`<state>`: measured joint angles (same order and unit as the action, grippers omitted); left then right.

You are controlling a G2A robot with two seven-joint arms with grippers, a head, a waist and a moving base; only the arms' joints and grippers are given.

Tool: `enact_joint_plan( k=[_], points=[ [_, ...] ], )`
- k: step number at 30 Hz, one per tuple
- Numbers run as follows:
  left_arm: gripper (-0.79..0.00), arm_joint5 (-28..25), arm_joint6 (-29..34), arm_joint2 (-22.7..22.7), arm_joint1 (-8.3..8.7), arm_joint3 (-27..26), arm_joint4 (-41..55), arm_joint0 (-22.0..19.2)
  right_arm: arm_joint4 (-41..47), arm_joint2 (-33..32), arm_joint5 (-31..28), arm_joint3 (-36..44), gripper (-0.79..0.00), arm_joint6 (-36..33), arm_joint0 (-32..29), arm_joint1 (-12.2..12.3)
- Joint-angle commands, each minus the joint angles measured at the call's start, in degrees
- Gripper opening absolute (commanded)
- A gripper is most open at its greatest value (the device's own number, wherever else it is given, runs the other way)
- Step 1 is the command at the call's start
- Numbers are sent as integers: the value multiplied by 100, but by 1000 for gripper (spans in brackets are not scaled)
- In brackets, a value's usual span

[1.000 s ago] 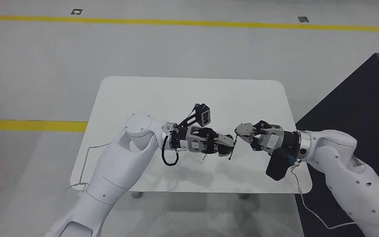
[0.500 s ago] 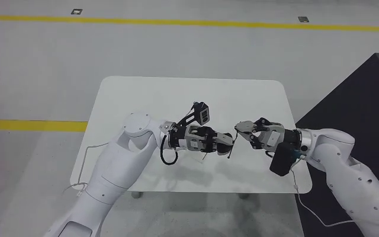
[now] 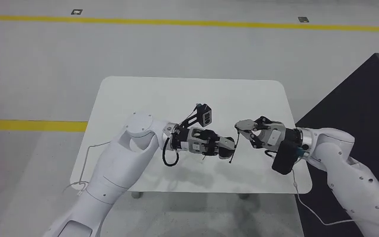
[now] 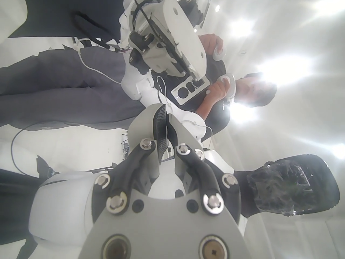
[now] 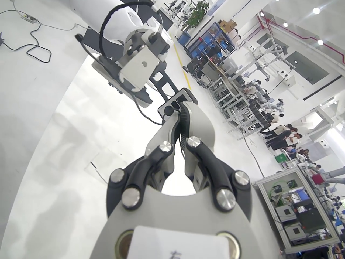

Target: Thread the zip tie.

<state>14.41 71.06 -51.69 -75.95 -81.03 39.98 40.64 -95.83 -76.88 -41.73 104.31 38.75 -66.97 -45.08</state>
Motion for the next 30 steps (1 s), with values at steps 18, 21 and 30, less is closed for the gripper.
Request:
enact_joint_plan(
  k=[18,21,30],
  points=[
    [-785,-310,-204,-186,11,-48,213,89,446,-9,-181,-86,-785,-98,-4,-46],
    [-785,-370,-247,-244,17,-78,256,112,466,-10,-189,-77,-785,-134,8,-54],
    [-785,-638,-296,-399,27,-197,421,202,581,-13,-207,-113,-785,-235,32,-79]
  ],
)
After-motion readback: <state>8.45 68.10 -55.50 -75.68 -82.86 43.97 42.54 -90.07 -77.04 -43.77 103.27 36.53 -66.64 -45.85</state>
